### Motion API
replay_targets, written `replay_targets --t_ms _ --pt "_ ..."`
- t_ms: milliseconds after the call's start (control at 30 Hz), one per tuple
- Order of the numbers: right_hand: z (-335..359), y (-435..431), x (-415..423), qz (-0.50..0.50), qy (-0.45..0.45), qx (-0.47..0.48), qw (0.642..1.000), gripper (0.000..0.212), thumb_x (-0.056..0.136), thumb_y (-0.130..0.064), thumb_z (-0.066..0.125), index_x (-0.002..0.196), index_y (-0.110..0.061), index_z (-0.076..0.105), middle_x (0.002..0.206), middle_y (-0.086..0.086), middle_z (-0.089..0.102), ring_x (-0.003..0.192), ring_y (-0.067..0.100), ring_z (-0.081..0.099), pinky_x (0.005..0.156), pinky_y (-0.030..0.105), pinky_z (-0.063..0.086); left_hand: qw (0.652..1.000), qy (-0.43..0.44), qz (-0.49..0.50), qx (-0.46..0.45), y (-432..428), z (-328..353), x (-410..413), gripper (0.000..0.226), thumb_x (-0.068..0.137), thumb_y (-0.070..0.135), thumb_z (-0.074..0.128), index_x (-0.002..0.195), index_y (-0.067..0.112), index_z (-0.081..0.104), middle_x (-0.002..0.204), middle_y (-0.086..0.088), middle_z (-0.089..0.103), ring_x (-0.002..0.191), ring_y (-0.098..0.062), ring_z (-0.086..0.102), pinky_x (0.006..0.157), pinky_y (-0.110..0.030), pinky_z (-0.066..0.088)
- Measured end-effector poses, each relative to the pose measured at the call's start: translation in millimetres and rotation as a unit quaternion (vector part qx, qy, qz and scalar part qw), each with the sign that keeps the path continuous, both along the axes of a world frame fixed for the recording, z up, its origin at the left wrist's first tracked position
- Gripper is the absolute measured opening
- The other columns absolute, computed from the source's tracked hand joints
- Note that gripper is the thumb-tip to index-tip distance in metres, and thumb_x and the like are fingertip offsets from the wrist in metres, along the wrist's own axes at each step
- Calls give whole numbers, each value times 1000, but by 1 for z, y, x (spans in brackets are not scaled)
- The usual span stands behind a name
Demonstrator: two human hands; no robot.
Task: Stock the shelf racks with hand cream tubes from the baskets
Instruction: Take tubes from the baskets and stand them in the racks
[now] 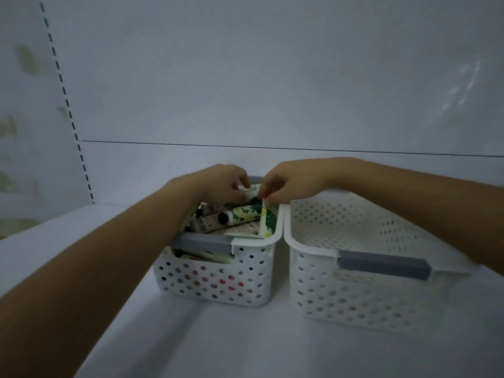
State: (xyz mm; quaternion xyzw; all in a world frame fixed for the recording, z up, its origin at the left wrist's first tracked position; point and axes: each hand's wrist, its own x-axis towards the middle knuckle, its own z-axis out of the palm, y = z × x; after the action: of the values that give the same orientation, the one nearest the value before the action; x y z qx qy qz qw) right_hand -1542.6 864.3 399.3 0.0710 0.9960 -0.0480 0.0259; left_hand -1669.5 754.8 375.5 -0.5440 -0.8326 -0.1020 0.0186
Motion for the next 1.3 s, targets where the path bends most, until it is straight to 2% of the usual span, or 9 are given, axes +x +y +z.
replay_targets --t_ms 100,200,333,467,600,833,933,1033,1300 --pt "2 -3 -10 -24 -49 -12 998 30 90 -26 57 119 -23 61 99 -14 56 100 8 52 89 24 39 1000 -5 25 5 -5 -1 -4 31 95 21 43 126 16 47 125 -8 56 102 -19 52 83 -28 41" --pt "7 -2 -15 -43 -72 -37 996 24 86 -26 63 110 -26 63 90 -20 54 100 9 48 93 27 35 998 -20 46 32 -7 -1 -5 33 99 15 31 131 12 39 119 -13 57 93 -21 50 76 -30 39" --pt "10 1 -17 -39 -75 -82 993 7 84 -26 66 91 -26 65 89 -16 58 94 9 51 89 28 36 992 -66 61 85 -7 0 -6 30 99 12 25 126 6 36 86 -6 54 82 -23 48 58 -30 34" --pt "18 8 -10 -21 -32 -222 974 8 87 -18 62 94 -17 65 96 -4 66 92 11 59 88 25 45 972 -146 91 163 -7 2 -8 21 98 15 26 84 8 40 70 -3 40 63 -19 44 51 -27 33" --pt "23 15 2 -20 -1 -349 937 10 89 -11 57 97 -13 62 98 1 68 92 15 65 81 25 55 942 -241 98 210 -9 5 -3 25 99 31 32 102 10 45 80 -2 45 65 -13 47 55 -25 38" --pt "38 32 26 -31 255 -442 859 10 94 -14 51 91 -18 60 89 0 63 81 11 58 70 18 52 922 -274 69 265 -4 27 13 19 96 28 46 100 10 51 92 -8 58 74 -16 58 62 -25 45" --pt "46 48 45 -37 316 -468 825 7 92 -14 54 91 -17 61 91 1 66 86 15 61 81 26 51 921 -274 67 270 3 42 31 16 94 26 52 99 11 53 102 -12 60 86 -23 57 71 -29 49" --pt "49 66 71 -52 359 -489 793 3 91 -14 56 89 -16 58 88 2 68 81 13 65 74 25 54 923 -268 50 271 20 52 56 13 93 27 53 95 14 53 102 -8 62 86 -20 58 73 -27 48" --pt "53 136 176 -113 426 -435 785 5 91 -12 57 87 -15 58 86 2 68 80 9 66 71 22 54 915 -294 -17 277 101 67 148 18 94 21 52 78 13 53 81 -3 60 70 -15 60 74 -26 53"
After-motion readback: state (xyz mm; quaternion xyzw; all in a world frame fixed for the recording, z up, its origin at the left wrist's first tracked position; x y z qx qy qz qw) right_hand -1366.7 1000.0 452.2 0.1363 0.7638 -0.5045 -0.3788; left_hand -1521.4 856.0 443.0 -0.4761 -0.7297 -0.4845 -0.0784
